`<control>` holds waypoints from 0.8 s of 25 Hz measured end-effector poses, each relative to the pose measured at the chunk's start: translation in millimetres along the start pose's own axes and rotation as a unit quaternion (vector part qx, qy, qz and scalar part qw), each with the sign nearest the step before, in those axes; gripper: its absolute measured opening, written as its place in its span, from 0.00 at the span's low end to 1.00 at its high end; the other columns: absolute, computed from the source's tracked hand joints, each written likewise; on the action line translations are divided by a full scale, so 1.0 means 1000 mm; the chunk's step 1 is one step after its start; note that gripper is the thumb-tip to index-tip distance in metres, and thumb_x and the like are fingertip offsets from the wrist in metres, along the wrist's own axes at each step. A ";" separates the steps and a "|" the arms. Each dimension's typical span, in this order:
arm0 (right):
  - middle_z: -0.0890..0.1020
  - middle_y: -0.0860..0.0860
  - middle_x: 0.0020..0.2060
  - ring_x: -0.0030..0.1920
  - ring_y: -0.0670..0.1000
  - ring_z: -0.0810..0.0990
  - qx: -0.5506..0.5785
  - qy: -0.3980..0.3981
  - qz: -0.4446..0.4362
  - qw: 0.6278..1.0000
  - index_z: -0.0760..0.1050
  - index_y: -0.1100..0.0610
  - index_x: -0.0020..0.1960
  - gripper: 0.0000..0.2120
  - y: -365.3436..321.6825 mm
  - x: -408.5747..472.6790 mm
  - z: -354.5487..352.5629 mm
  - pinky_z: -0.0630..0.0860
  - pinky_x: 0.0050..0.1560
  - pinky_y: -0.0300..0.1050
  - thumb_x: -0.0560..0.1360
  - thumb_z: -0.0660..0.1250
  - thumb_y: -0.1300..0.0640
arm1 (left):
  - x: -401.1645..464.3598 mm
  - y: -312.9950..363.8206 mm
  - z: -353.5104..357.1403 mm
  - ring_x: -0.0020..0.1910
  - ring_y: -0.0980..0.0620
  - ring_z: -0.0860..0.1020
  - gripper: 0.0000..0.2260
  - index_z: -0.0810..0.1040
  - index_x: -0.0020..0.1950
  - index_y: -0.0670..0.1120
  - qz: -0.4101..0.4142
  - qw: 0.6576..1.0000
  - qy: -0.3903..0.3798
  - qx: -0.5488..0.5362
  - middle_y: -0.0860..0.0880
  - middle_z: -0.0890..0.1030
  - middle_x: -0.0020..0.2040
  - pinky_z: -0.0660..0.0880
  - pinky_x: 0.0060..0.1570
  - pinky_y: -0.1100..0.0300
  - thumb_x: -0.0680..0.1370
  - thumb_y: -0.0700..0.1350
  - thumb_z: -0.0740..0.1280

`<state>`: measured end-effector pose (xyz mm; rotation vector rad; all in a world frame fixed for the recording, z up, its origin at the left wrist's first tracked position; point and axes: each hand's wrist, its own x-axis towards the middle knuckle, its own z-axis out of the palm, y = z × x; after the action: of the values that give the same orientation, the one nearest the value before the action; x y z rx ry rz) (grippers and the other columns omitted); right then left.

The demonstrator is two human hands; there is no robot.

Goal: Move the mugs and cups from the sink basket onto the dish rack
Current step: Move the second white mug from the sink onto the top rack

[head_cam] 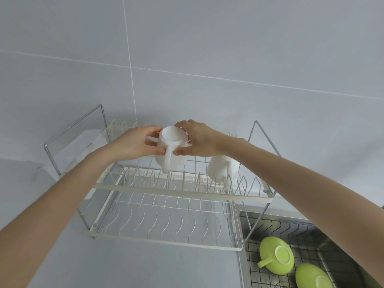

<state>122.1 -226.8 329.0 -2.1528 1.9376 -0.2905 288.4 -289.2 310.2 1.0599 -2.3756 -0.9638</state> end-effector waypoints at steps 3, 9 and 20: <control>0.69 0.57 0.64 0.62 0.57 0.72 -0.009 -0.015 0.004 1.000 0.58 0.57 0.71 0.34 0.001 0.009 0.013 0.69 0.62 0.48 0.72 0.69 0.50 | 0.005 -0.012 0.003 0.52 0.49 0.78 0.24 0.70 0.64 0.46 -0.021 1.000 -0.016 0.013 0.50 0.76 0.56 0.71 0.56 0.58 0.70 0.40 0.72; 0.70 0.58 0.63 0.60 0.57 0.73 -0.011 -0.030 0.001 0.999 0.59 0.59 0.71 0.33 0.001 0.010 0.023 0.67 0.55 0.43 0.72 0.68 0.50 | 0.007 -0.020 0.005 0.56 0.45 0.79 0.24 0.69 0.64 0.48 -0.056 0.997 -0.055 0.028 0.48 0.77 0.60 0.72 0.59 0.54 0.70 0.42 0.72; 0.70 0.58 0.65 0.62 0.58 0.72 0.002 -0.031 0.009 0.999 0.56 0.58 0.73 0.34 0.001 0.006 0.026 0.68 0.60 0.48 0.73 0.68 0.50 | 0.002 -0.015 0.006 0.58 0.45 0.78 0.25 0.67 0.67 0.48 -0.069 0.994 -0.068 0.050 0.46 0.75 0.65 0.72 0.63 0.50 0.71 0.44 0.71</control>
<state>129.1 -232.3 303.7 -2.1153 1.9189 -0.2207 291.9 -295.2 295.6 1.2457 -2.5121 -1.0032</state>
